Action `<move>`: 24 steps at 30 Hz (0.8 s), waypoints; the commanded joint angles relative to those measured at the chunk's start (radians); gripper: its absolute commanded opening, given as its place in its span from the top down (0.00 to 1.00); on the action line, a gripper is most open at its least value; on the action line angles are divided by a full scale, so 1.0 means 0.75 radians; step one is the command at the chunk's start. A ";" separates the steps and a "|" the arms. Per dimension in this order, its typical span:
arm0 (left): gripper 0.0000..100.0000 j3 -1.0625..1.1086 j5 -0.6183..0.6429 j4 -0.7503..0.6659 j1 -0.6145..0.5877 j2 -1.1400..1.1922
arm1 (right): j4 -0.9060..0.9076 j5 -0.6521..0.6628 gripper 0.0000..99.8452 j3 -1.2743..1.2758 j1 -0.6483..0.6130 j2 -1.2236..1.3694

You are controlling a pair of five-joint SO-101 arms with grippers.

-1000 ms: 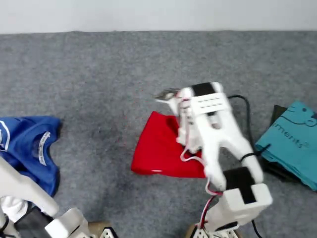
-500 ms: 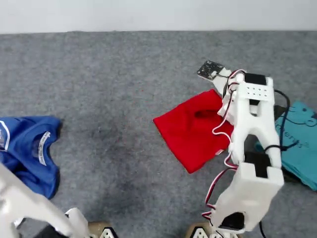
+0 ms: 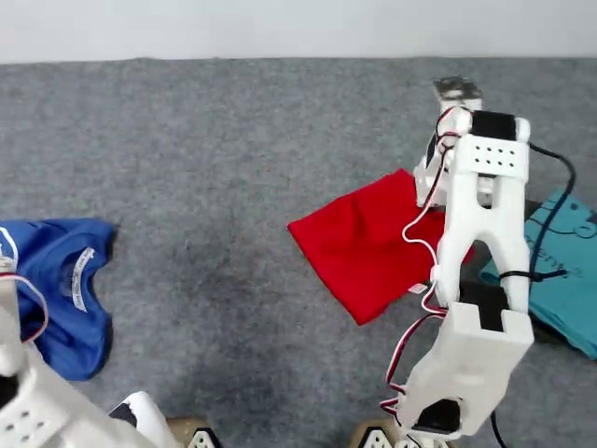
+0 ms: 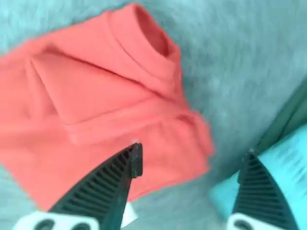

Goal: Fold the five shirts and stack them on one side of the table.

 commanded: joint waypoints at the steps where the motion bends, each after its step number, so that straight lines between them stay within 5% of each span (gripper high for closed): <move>1: 0.99 -0.001 -0.014 0.025 -0.002 -0.039 | 0.109 -0.333 0.67 -0.076 -0.042 -0.011; 8: 0.99 -0.001 -0.014 0.025 -0.002 -0.045 | 0.116 -0.520 0.67 -0.072 -0.171 0.015; 15: 0.99 -0.001 -0.014 0.025 -0.002 -0.041 | 0.107 -0.518 0.68 -0.074 -0.232 0.206; 24: 0.99 -0.001 -0.014 0.023 -0.002 -0.035 | -0.281 -0.147 0.67 -0.080 -0.208 0.339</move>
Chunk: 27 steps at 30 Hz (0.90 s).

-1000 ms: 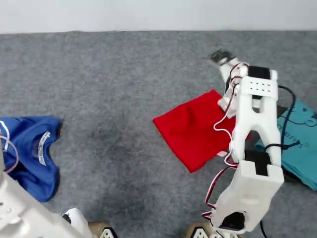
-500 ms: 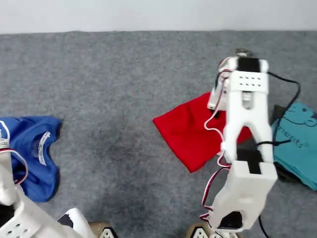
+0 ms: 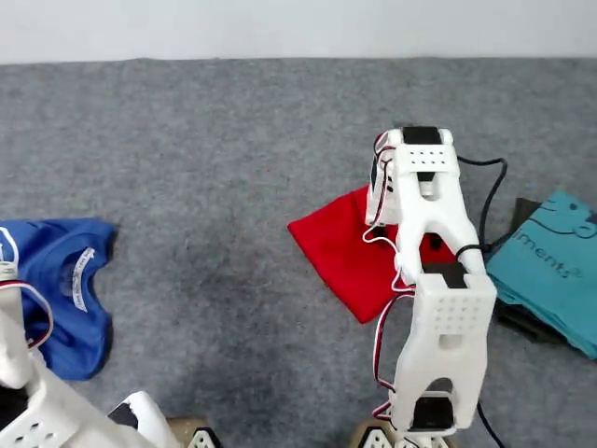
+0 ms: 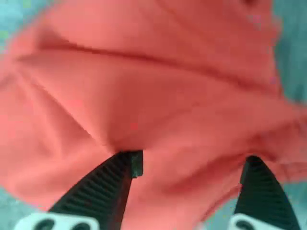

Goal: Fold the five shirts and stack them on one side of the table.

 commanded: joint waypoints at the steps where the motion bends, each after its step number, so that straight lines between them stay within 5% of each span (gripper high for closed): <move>1: 0.99 -0.003 -0.014 0.023 -0.002 0.000 | -0.226 0.149 0.67 -0.074 0.009 -0.017; 11: 0.99 0.077 -0.133 -0.065 -0.004 0.000 | -0.427 0.466 0.67 -0.288 0.011 -0.015; 27: 0.99 0.081 -0.133 -0.094 -0.004 0.000 | 0.134 0.473 0.67 -0.295 0.107 -0.230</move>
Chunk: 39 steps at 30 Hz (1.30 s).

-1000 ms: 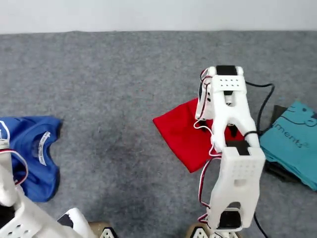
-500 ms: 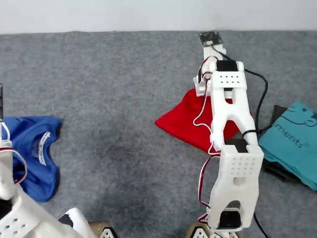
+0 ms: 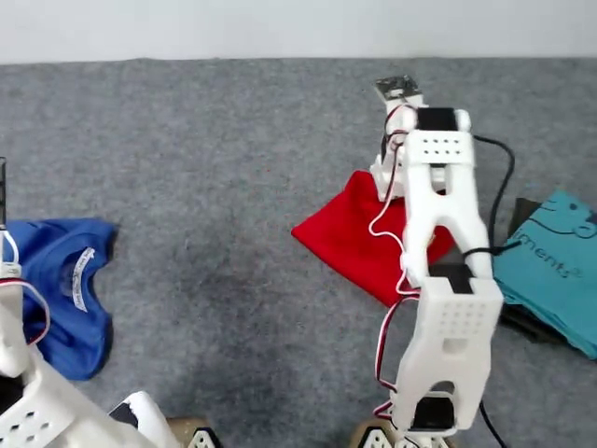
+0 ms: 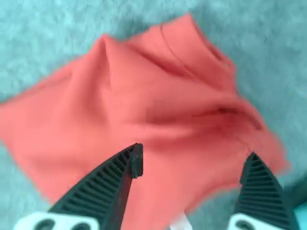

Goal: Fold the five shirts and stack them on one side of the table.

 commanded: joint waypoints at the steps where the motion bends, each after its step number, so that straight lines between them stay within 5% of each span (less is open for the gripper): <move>1: 0.99 -0.003 -0.012 -0.043 -0.004 0.000 | 0.105 0.016 0.67 -0.076 0.085 -0.142; 7: 0.99 -0.003 -0.010 -0.047 -0.004 0.000 | 0.140 0.018 0.67 -0.076 0.220 -0.146; 16: 0.99 -0.003 -0.010 -0.049 -0.004 0.000 | -0.056 0.016 0.68 -0.068 0.124 -0.030; 26: 0.99 -0.001 -0.010 -0.049 -0.004 0.000 | -0.183 0.020 0.68 -0.076 0.384 0.177; 39: 0.99 -0.001 -0.008 -0.041 -0.004 -0.002 | 0.071 0.006 0.69 -0.076 0.089 -0.199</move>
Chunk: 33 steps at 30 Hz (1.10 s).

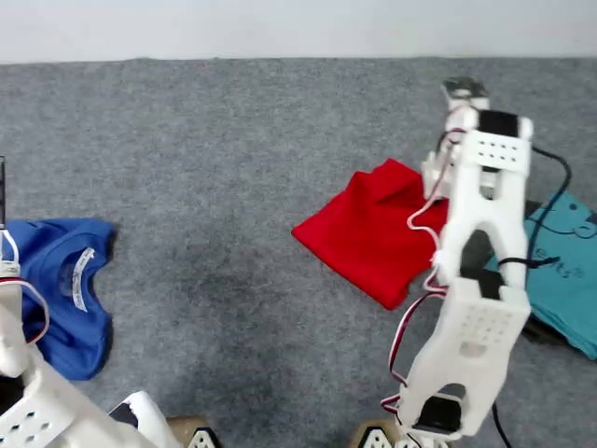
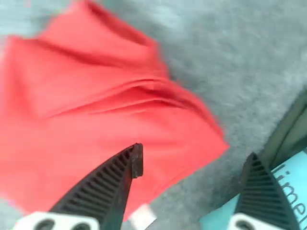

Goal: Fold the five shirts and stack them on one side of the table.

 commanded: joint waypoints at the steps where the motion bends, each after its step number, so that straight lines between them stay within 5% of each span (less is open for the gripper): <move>1: 0.99 -0.001 -0.008 -0.029 -0.004 -0.004 | 0.103 -0.002 0.72 -0.076 -0.120 -0.167; 6: 0.99 -0.001 -0.008 -0.027 -0.004 -0.012 | 0.220 0.008 1.00 -0.068 -0.294 -0.157; 9: 0.99 -0.001 -0.008 -0.027 -0.004 -0.012 | 0.232 0.000 0.94 -0.068 -0.326 -0.083; 16: 0.99 -0.001 -0.008 -0.027 -0.004 -0.004 | 0.144 0.002 0.99 -0.076 -0.332 0.167; 25: 0.99 -0.001 -0.008 -0.027 -0.004 -0.002 | -0.337 0.012 0.99 -0.078 -0.277 0.261; 33: 0.99 -0.001 -0.008 -0.027 -0.004 0.000 | -0.484 0.012 0.99 -0.260 -0.242 0.292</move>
